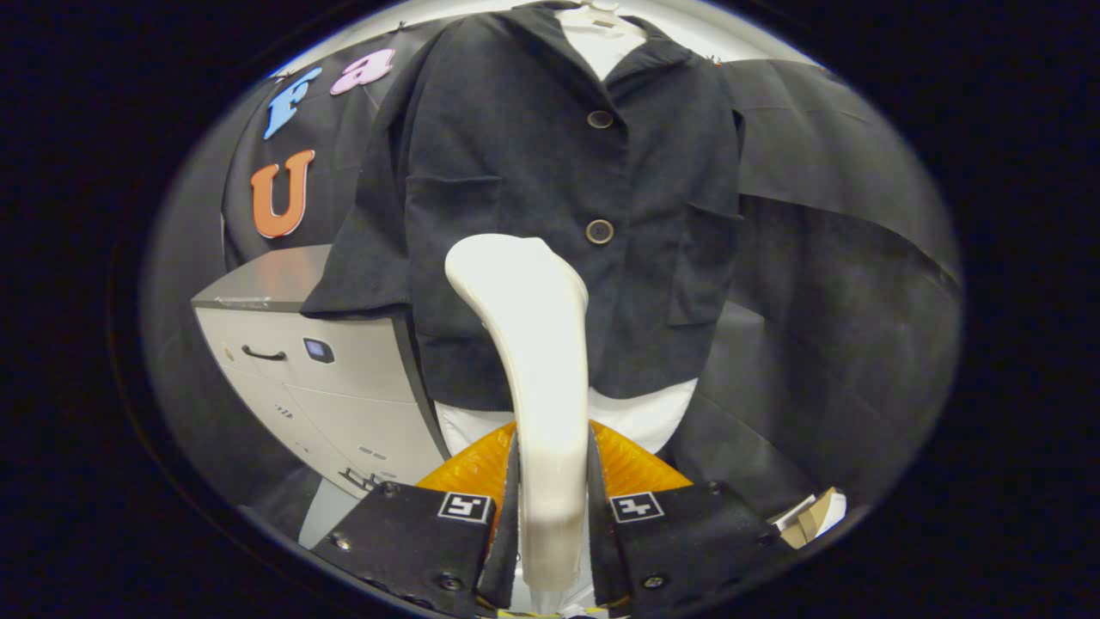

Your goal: Iron the clothes twice with a garment steamer, once on the left side and once on the right side.

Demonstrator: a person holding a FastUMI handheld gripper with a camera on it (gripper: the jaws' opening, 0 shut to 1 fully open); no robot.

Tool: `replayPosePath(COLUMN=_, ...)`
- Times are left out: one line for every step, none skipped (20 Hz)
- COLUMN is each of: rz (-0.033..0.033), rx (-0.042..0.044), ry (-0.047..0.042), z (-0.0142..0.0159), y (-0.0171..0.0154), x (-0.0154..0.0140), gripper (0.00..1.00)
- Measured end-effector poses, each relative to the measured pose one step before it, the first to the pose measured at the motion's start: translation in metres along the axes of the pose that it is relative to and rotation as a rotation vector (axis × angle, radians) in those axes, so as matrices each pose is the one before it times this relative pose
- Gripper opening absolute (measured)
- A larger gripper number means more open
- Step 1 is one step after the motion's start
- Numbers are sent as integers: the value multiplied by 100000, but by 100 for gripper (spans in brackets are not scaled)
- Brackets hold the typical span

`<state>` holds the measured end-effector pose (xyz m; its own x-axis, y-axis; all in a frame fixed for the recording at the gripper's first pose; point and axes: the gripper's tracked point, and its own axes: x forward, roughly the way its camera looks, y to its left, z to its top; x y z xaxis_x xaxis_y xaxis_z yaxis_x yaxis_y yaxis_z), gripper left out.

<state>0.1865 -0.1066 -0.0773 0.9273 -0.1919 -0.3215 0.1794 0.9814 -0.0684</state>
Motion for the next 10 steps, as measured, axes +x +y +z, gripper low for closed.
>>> replayPosePath(rz=-409, rx=1558, ry=-437, z=235, y=-843, x=-784, gripper=37)
replayPosePath(rz=-355, rx=1869, ry=-931, z=437, y=-1098, x=-813, gripper=37)
replayPosePath(rz=-687, rx=1621, ry=-1026, z=548, y=-1107, x=-857, gripper=37)
replayPosePath(rz=-900, rx=1621, ry=-1221, z=471, y=-1109, x=-663, gripper=37)
replayPosePath(rz=-947, rx=1298, ry=-1309, z=637, y=-1164, x=-732, gripper=37)
replayPosePath(rz=-880, rx=1354, ry=-1168, z=837, y=-1215, x=-691, gripper=37)
replayPosePath(rz=-808, rx=1595, ry=-1426, z=1060, y=-1108, x=-638, gripper=37)
replayPosePath(rz=-947, rx=1231, ry=-1485, z=1142, y=-1134, x=-546, gripper=37)
replayPosePath(rz=-838, rx=1062, ry=-1998, z=1336, y=-954, x=-434, gripper=37)
replayPosePath(rz=-520, rx=1202, ry=-2139, z=1560, y=-775, x=-328, gripper=37)
